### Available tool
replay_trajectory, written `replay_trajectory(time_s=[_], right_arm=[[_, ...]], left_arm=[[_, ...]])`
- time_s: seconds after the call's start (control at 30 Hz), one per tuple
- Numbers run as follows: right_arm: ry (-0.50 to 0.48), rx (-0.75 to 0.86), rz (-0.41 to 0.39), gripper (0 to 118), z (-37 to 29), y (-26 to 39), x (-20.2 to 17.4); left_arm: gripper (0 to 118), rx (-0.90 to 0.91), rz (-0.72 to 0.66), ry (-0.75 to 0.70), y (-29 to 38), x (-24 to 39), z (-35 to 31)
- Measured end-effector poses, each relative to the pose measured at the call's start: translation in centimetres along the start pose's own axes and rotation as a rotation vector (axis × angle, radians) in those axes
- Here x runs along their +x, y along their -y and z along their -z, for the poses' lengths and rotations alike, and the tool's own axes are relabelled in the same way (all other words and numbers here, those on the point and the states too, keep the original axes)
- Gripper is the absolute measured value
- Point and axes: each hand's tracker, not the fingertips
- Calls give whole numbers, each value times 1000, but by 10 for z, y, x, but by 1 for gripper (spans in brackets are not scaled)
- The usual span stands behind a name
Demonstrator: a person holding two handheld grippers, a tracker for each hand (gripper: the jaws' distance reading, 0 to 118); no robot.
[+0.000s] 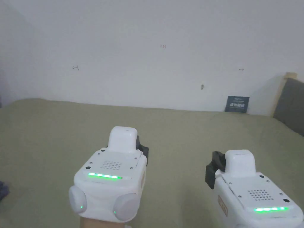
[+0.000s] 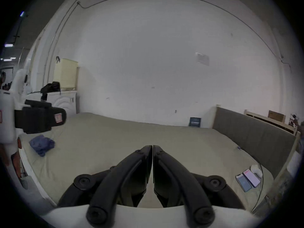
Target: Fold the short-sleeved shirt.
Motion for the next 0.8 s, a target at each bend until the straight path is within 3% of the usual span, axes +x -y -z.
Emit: replay_trajectory(time_s=[0.8], right_arm=[[-4,49,49,8,9,-11,-9]], left_arm=[[8,-11,2,-85,-10,-24,-3]])
